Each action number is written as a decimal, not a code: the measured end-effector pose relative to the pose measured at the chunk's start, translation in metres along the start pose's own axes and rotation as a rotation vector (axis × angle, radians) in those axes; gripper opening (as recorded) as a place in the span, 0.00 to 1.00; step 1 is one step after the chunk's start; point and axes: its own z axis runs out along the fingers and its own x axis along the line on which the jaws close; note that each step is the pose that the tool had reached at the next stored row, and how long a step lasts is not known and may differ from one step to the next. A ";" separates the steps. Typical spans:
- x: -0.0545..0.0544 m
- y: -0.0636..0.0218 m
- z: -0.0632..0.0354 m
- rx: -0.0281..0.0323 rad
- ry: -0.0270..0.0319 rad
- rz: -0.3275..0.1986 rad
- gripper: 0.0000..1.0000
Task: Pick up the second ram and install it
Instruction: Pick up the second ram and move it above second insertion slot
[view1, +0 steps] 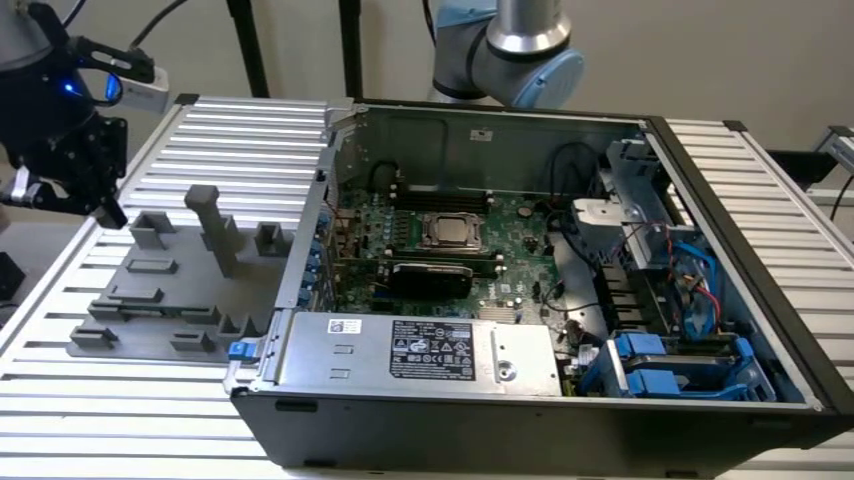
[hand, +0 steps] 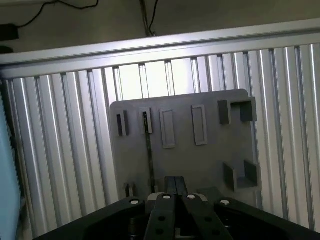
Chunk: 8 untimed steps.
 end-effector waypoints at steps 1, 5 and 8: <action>0.001 0.0000 0.0003 -0.0001 0.0001 -0.006 0.11; 0.006 0.0000 0.0013 -0.0003 0.0003 -0.019 0.11; 0.010 0.0005 0.0025 0.0033 -0.0001 -0.022 0.11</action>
